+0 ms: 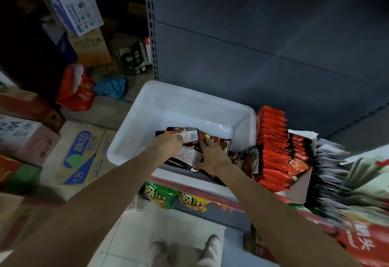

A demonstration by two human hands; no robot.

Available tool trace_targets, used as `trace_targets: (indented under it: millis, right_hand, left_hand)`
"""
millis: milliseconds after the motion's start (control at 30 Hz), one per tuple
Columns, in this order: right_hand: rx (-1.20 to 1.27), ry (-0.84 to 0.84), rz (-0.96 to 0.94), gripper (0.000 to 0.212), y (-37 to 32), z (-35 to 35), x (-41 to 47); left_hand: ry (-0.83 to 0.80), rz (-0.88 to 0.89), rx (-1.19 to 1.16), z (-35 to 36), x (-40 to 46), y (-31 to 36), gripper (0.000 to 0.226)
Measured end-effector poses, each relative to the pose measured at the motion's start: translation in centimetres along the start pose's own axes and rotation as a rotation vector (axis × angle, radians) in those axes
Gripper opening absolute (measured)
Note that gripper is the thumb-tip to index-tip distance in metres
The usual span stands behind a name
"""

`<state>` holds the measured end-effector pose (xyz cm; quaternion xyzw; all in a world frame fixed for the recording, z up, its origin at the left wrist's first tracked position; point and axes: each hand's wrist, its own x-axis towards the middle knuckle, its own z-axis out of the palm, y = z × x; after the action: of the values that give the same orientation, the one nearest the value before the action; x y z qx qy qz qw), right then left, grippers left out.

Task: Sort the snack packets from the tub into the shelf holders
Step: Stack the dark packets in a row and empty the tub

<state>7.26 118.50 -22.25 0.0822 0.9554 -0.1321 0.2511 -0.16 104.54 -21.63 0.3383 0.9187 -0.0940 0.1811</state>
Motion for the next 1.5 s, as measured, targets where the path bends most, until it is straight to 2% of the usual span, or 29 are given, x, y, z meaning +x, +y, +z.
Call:
trace_targets:
  millis: [67, 100, 133, 200, 267, 333, 400, 467, 533, 633, 700, 767, 833, 1000, 1167, 1233, 1333, 1367, 1433, 1500]
  right_hand:
    - [-0.005, -0.009, 0.002, 0.088, -0.1, -0.3, -0.1]
    - [-0.007, -0.026, 0.001, 0.087, -0.1, -0.6, -0.1]
    - [-0.005, -0.043, -0.001, 0.087, -0.1, -1.0, -0.2]
    - [0.037, -0.081, 0.000, 0.082, -0.1, -1.8, -0.2]
    - [0.157, -0.063, -0.020, 0.075, -0.2, -2.3, -0.3]
    - [0.429, 0.039, -0.051, 0.058, -0.6, -2.6, -1.0]
    - [0.806, 0.086, 0.017, 0.041, -1.0, -3.2, -1.7]
    - [1.262, 0.027, 0.136, 0.026, -1.2, -3.9, -2.3]
    - [1.549, 0.084, 0.147, 0.013, -1.2, -4.4, -2.8]
    - [1.611, 0.311, 0.171, 0.013, -0.1, -5.6, -3.6]
    - [1.464, 0.462, 0.156, 0.015, 1.6, -6.5, -4.3]
    - [1.209, 0.607, 0.106, 0.013, 4.0, -7.4, -5.3]
    - [1.066, 0.713, 0.032, 0.015, 6.3, -8.1, -6.7]
    - [1.034, 0.892, 0.037, 0.009, 11.0, -9.9, -9.9]
    - [0.907, 0.979, 0.064, 0.007, 14.5, -11.2, -13.2]
    - [0.840, 1.019, 0.099, 0.006, 15.7, -11.5, -14.3]
    - [0.748, 1.068, 0.173, 0.009, 17.6, -12.0, -15.6]
    - [0.700, 1.061, 0.186, 0.012, 18.1, -12.1, -16.0]
    - [0.625, 1.021, 0.191, 0.015, 18.9, -12.0, -16.3]
    - [0.597, 0.991, 0.192, 0.016, 19.3, -11.8, -16.5]
  left_hand:
    - [0.075, -0.010, 0.047, -0.6, -0.2, -0.1, 0.036]
    - [0.156, -0.047, 0.020, -1.0, -0.4, -0.3, 0.033]
    - [0.268, -0.107, -0.106, -1.2, -0.6, -0.6, 0.024]
    - [0.488, -0.263, -0.544, -1.4, -1.4, -1.3, 0.015]
    - [0.600, -0.398, -1.034, -1.3, -2.0, -1.5, 0.022]
    - [0.568, -0.499, -1.528, -1.5, -2.6, -1.1, 0.027]
    - [0.472, -0.535, -1.885, -2.5, -3.3, 0.1, 0.023]
    - [0.428, -0.488, -2.048, -3.4, -3.8, 1.3, 0.018]
    - [0.373, -0.427, -2.130, -3.7, -3.9, 2.3, 0.018]
    - [0.316, -0.372, -2.064, -4.4, -3.7, 3.9, 0.013]
    - [0.369, -0.386, -2.088, -5.3, -3.6, 4.8, 0.011]
    - [0.416, -0.396, -2.083, -6.1, -3.1, 5.2, 0.042]
    - [0.413, -0.315, -1.923, -6.9, -2.7, 5.7, 0.053]
    - [0.303, -0.043, -1.653, -9.0, -2.2, 9.8, 0.019]
    - [0.190, 0.067, -1.591, -9.4, -0.2, 14.3, 0.018]
    - [0.229, 0.167, -1.375, -9.7, 0.1, 15.7, 0.038]
    - [0.136, 0.365, -0.960, -10.2, 0.2, 17.3, 0.102]
    - [0.101, 0.413, -0.784, -10.1, 0.2, 17.6, 0.116]
    - [0.057, 0.461, -0.478, -9.7, 0.6, 17.9, 0.128]
    - [0.015, 0.465, -0.325, -9.2, 0.8, 17.9, 0.131]
